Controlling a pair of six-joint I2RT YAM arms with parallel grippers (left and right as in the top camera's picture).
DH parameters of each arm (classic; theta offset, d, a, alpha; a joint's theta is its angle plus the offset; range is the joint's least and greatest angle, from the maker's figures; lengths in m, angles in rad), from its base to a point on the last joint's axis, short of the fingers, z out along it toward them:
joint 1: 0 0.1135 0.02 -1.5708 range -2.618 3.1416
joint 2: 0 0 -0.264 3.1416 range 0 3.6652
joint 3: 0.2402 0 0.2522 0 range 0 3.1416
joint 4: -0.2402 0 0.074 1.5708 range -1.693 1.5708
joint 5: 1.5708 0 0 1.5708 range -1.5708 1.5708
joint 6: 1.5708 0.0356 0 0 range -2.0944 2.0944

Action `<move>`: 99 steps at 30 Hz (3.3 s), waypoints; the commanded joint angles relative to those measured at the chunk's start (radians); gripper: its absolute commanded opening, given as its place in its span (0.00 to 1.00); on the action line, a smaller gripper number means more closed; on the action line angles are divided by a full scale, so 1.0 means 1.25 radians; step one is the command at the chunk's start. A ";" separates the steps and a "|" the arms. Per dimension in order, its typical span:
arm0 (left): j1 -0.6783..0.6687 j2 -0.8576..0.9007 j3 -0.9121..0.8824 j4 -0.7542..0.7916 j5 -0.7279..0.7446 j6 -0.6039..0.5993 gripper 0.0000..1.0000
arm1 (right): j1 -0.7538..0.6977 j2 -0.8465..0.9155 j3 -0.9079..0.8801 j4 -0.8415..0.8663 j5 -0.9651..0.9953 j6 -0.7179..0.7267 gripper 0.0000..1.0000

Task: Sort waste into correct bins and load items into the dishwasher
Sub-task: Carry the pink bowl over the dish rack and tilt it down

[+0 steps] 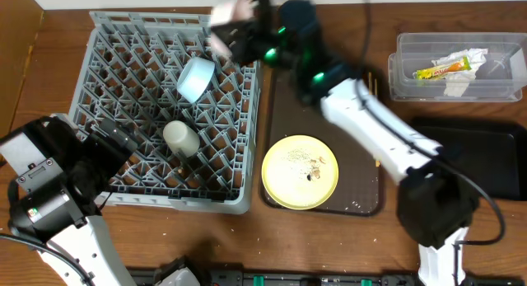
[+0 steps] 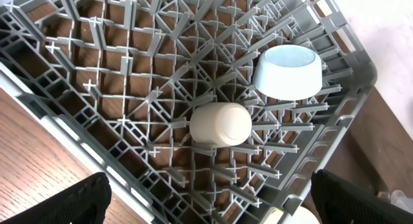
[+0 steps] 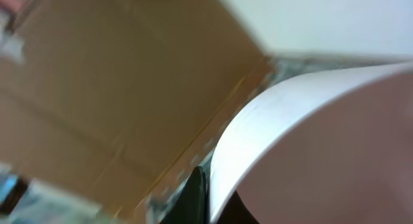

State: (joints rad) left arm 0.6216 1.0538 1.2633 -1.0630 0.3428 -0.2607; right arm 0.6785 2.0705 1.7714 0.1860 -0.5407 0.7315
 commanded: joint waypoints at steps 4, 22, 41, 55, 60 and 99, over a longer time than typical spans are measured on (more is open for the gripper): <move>0.005 -0.002 0.014 0.001 0.010 0.010 1.00 | 0.130 0.034 0.006 0.004 -0.077 0.083 0.01; 0.005 -0.002 0.014 0.001 0.010 0.010 1.00 | 0.230 0.034 0.005 -0.057 -0.103 0.258 0.01; 0.004 -0.002 0.014 0.080 0.016 -0.003 1.00 | 0.224 0.034 0.005 -0.159 -0.158 0.164 0.01; 0.115 -0.002 0.014 -0.096 -0.543 -0.212 1.00 | 0.265 0.047 0.005 -0.127 -0.136 0.114 0.01; 0.209 -0.002 0.014 -0.114 -0.541 -0.221 1.00 | 0.271 0.088 0.005 -0.050 -0.161 0.133 0.01; 0.221 -0.002 0.014 -0.119 -0.541 -0.221 1.00 | 0.278 0.229 0.005 0.266 -0.187 0.327 0.01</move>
State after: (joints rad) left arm 0.8940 1.0538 1.2636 -1.2076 -0.3176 -0.5247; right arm 1.0531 2.3486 1.7702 0.4763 -0.8124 1.0786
